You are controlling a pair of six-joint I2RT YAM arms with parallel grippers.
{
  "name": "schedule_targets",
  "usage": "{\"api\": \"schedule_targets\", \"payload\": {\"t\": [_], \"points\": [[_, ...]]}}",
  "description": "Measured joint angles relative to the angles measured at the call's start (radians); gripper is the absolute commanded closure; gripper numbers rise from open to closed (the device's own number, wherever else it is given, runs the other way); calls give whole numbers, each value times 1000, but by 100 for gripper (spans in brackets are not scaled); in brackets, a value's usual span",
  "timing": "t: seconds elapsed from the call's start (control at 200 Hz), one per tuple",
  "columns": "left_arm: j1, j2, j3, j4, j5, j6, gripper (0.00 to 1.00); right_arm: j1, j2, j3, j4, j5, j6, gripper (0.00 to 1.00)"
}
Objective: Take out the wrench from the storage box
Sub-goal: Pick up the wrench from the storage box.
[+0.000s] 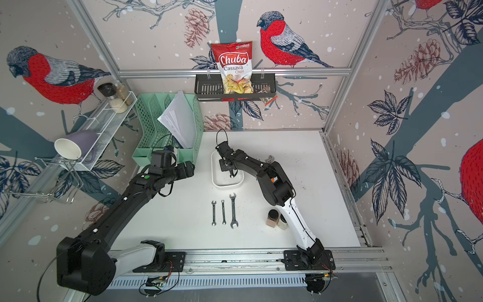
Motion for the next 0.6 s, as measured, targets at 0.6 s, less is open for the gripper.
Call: {"api": "schedule_targets", "payload": {"t": [0.6], "points": [[22, -9, -1, 2, 26, 0, 5, 2, -8, -17, 5, 14, 8, 89]]}}
